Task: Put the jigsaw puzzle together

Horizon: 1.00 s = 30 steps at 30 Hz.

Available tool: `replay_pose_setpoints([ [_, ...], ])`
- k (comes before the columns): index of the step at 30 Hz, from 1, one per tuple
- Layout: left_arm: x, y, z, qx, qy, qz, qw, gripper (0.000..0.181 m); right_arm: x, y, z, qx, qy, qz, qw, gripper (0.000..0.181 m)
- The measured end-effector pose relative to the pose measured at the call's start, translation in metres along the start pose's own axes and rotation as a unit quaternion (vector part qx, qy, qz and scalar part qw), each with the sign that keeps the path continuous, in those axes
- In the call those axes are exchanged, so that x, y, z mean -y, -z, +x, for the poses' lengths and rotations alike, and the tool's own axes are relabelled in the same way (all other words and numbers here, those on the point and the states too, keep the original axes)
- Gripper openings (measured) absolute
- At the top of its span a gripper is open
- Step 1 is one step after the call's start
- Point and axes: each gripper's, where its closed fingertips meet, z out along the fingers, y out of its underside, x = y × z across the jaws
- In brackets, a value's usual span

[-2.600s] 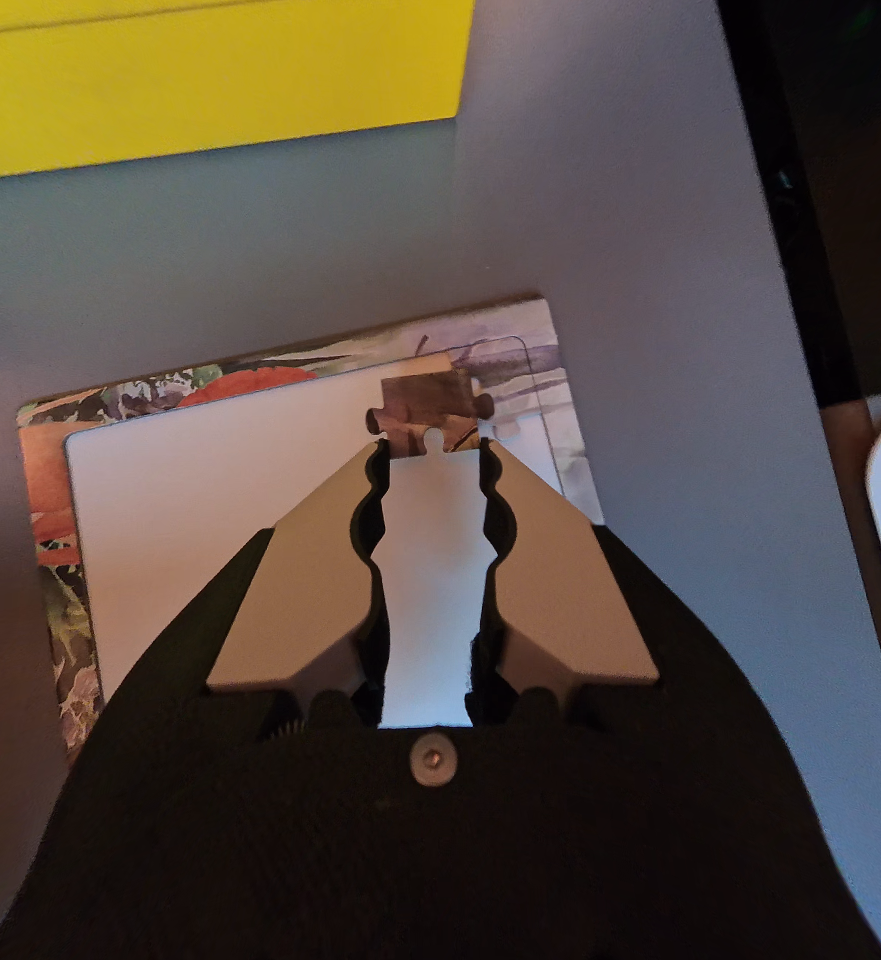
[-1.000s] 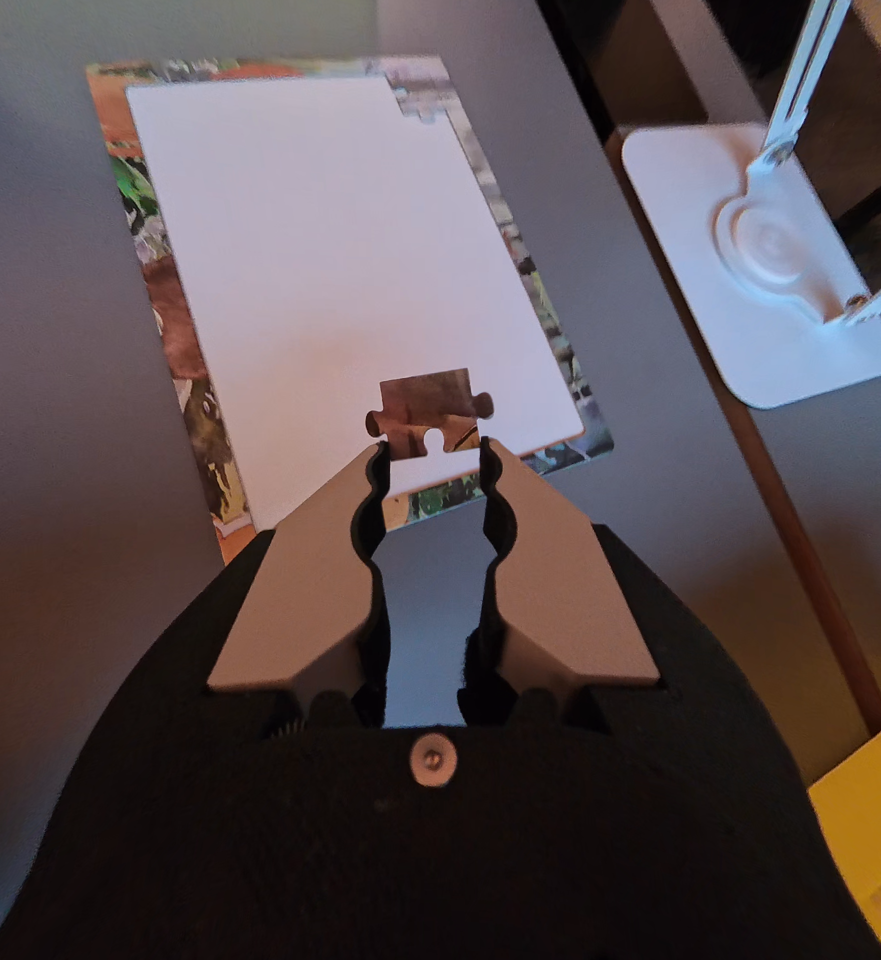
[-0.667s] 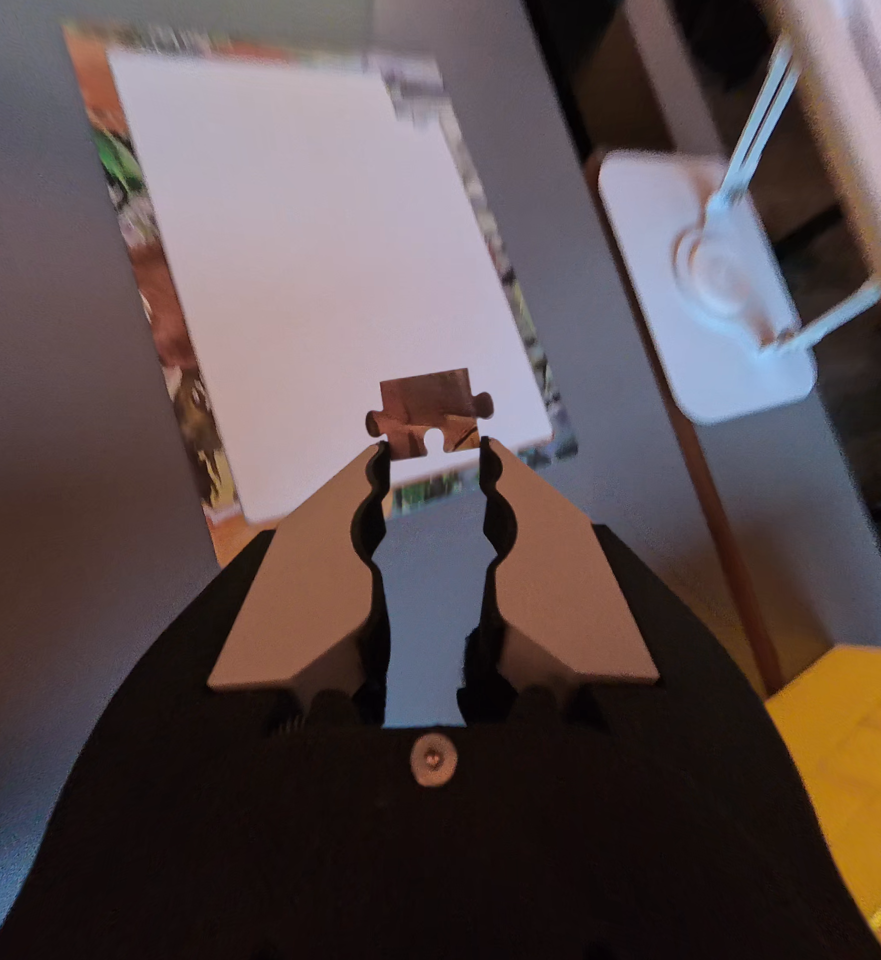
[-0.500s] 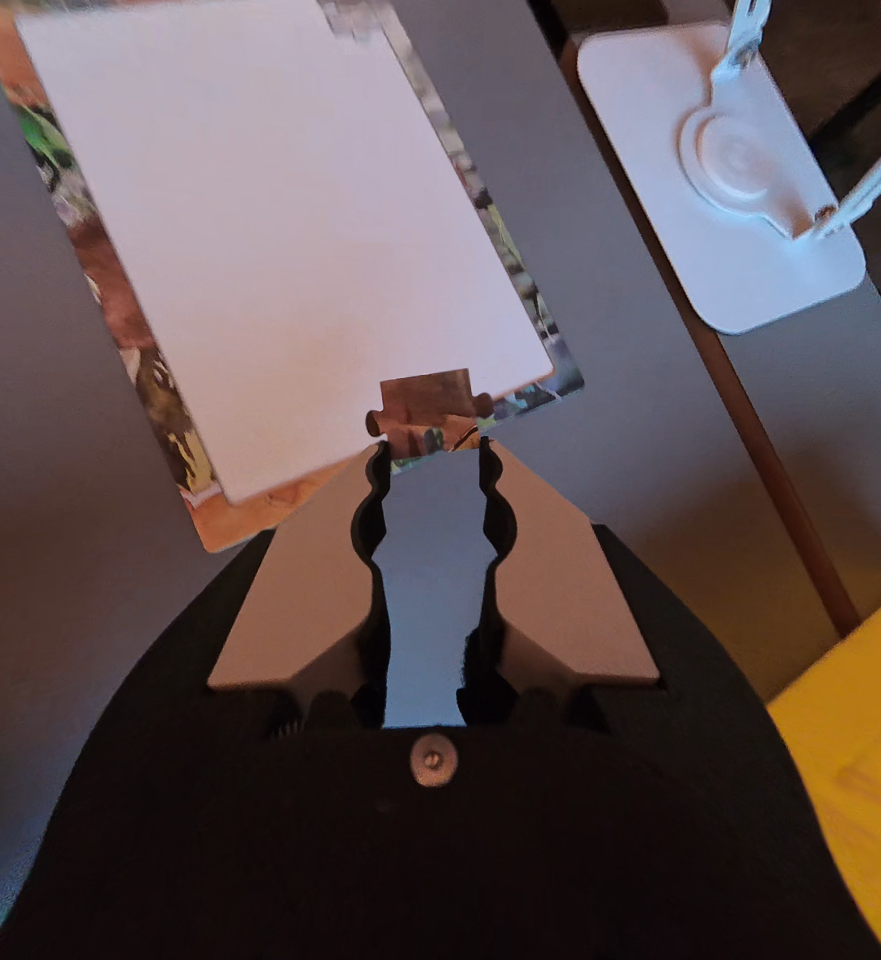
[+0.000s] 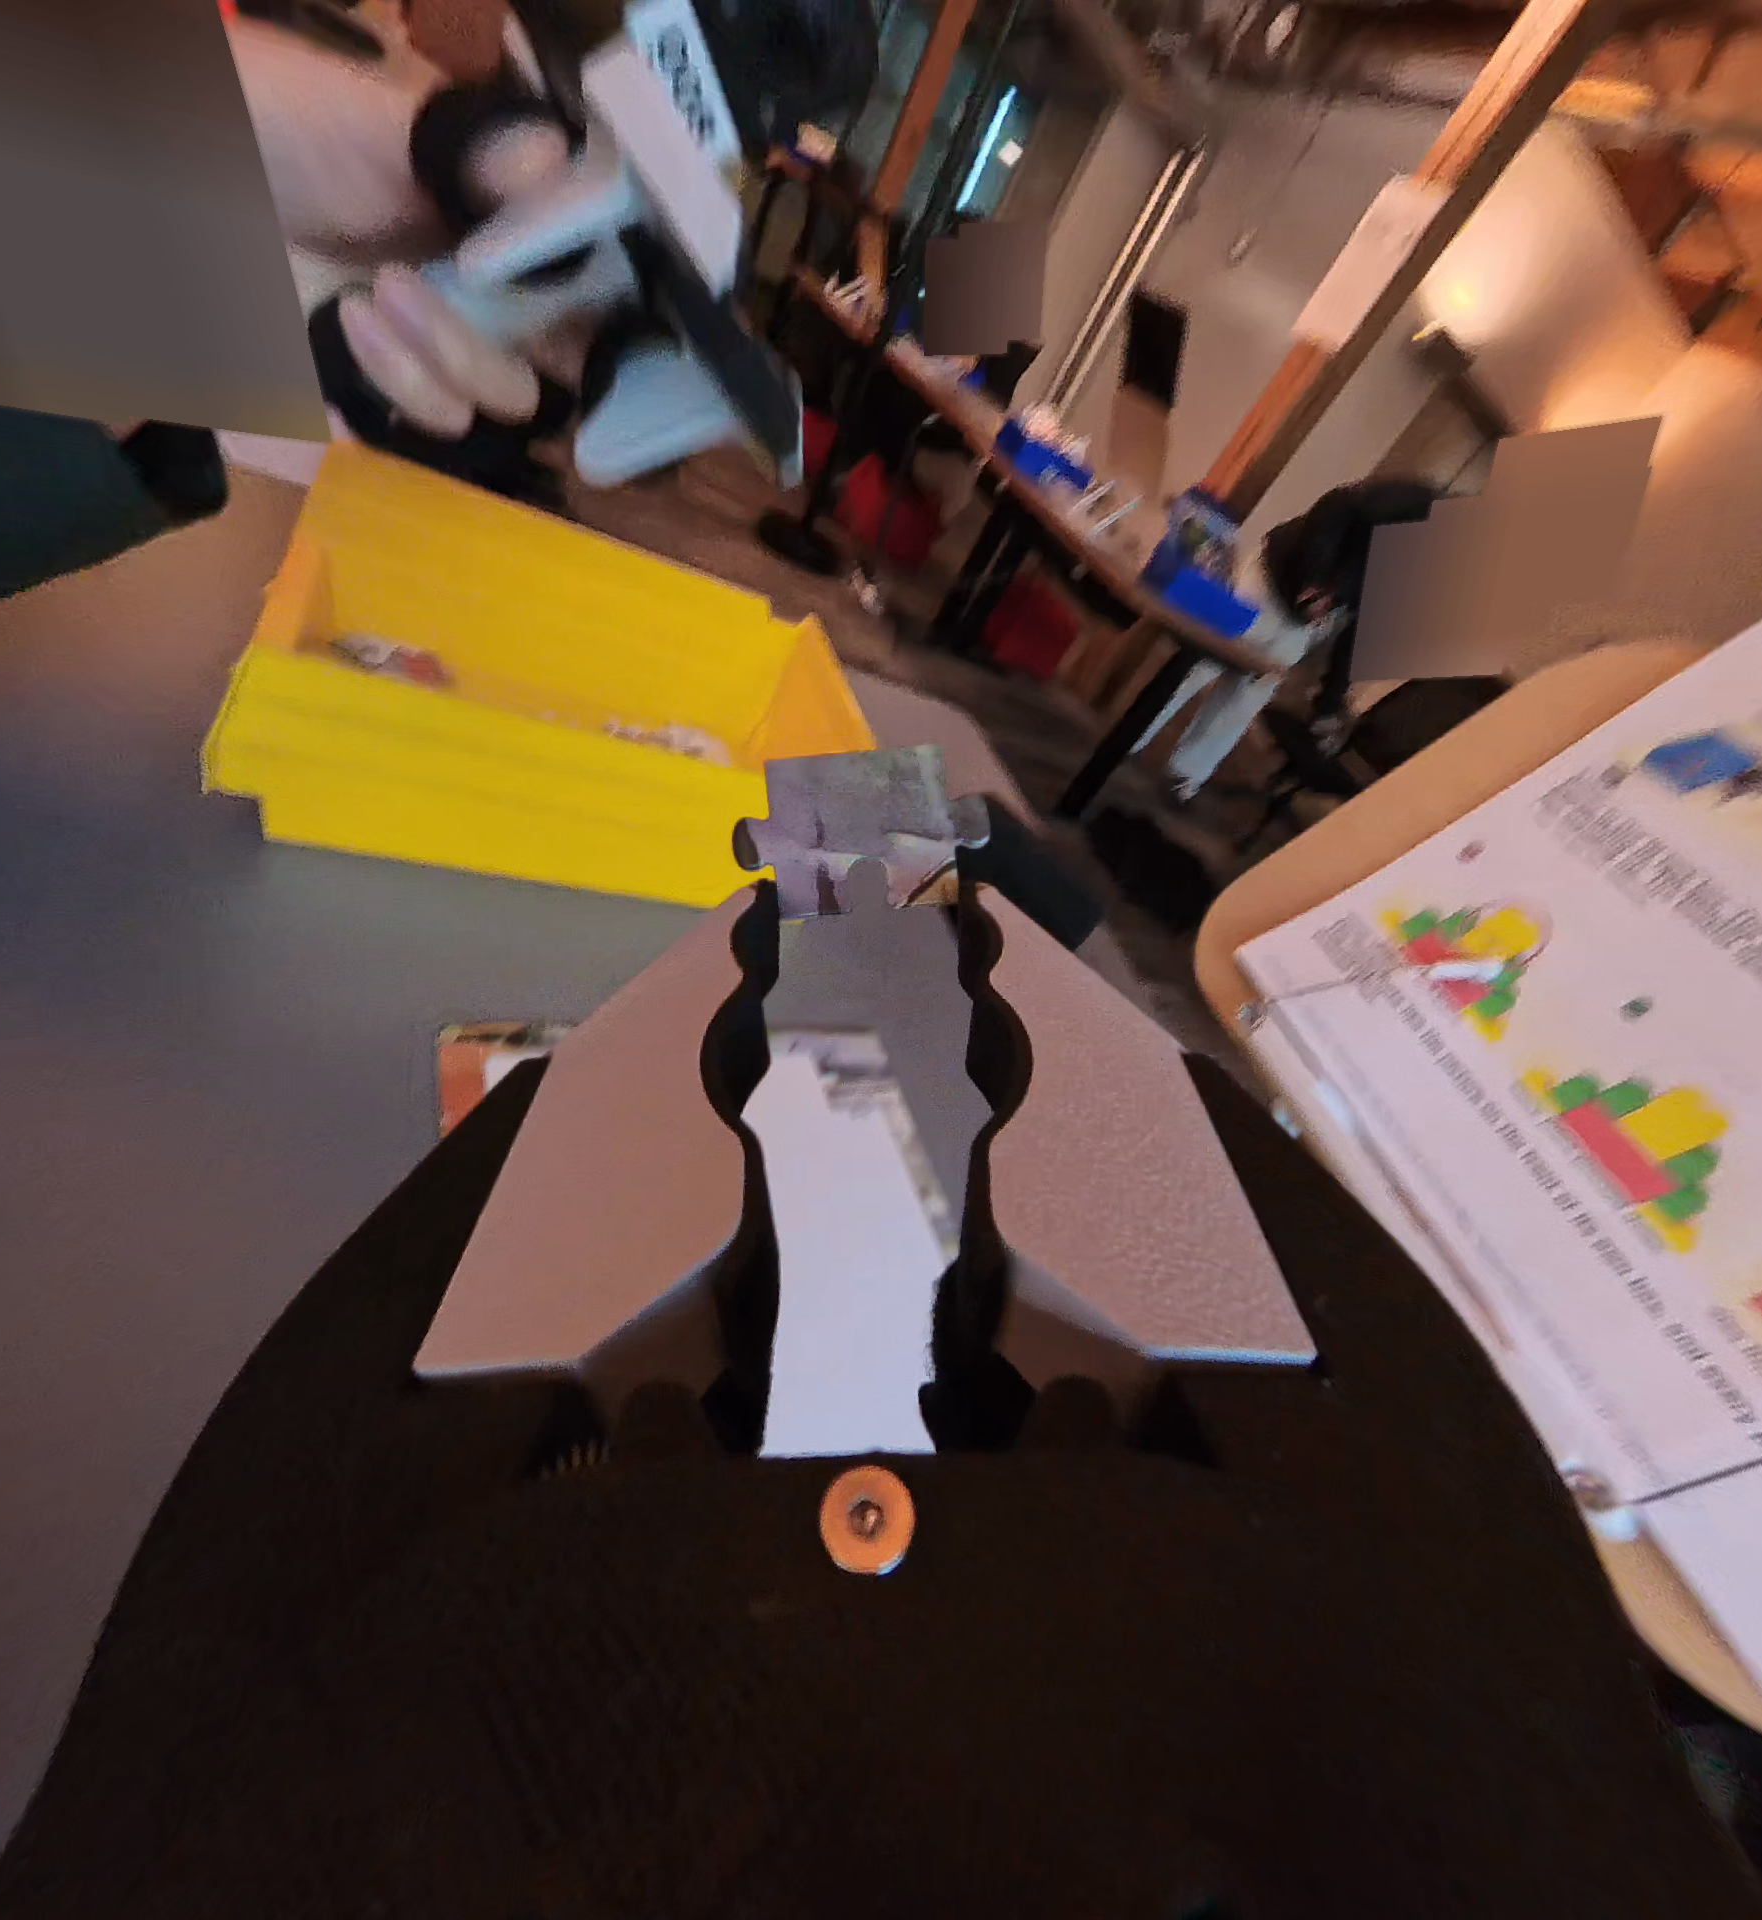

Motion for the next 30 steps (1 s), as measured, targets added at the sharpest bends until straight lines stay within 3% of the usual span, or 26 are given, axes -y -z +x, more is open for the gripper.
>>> replay_pose_setpoints([
  [3, -0.013, -0.026, -0.007, 0.035, -0.027, -0.030, 0.999, 0.061, 0.024, -0.005, -0.003, -0.052, 0.049, 0.009, 0.997, 0.034],
  [4, -0.015, -0.032, -0.005, 0.034, -0.037, -0.033, 0.998, 0.062, 0.029, -0.006, -0.005, -0.060, 0.059, 0.011, 0.996, 0.034],
  [8, -0.026, -0.048, 0.010, -0.008, -0.037, -0.049, 0.998, 0.038, 0.037, -0.010, -0.012, -0.074, 0.085, 0.011, 0.994, 0.034],
  [12, -0.035, -0.059, 0.000, 0.005, -0.035, -0.067, 0.997, 0.032, 0.036, -0.015, -0.016, -0.072, 0.076, 0.009, 0.994, 0.034],
  [14, -0.040, -0.063, -0.003, 0.003, -0.036, -0.080, 0.996, 0.018, 0.033, -0.017, -0.016, -0.075, 0.071, 0.005, 0.995, 0.034],
  [15, -0.043, -0.064, -0.004, 0.003, -0.042, -0.087, 0.995, 0.001, 0.030, -0.019, -0.018, -0.067, 0.072, -0.002, 0.995, 0.034],
  [17, -0.053, -0.061, -0.017, 0.042, -0.061, -0.125, 0.989, 0.000, 0.015, -0.021, -0.027, -0.015, 0.085, -0.044, 0.995, 0.036],
  [19, -0.069, -0.049, -0.037, 0.114, -0.098, -0.197, 0.969, 0.000, -0.003, -0.016, -0.040, 0.055, 0.070, -0.091, 0.992, 0.053],
  [21, -0.093, -0.035, -0.053, 0.166, -0.131, -0.283, 0.935, 0.000, -0.010, -0.011, -0.050, 0.103, 0.028, -0.097, 0.989, 0.052],
  [25, -0.141, -0.025, -0.058, 0.165, -0.159, -0.422, 0.877, 0.000, -0.032, -0.019, -0.086, 0.207, -0.044, -0.123, 0.970, 0.041],
  [30, -0.171, -0.027, -0.059, 0.149, -0.173, -0.497, 0.837, 0.000, -0.058, -0.037, -0.122, 0.268, -0.066, -0.162, 0.947, 0.026],
])
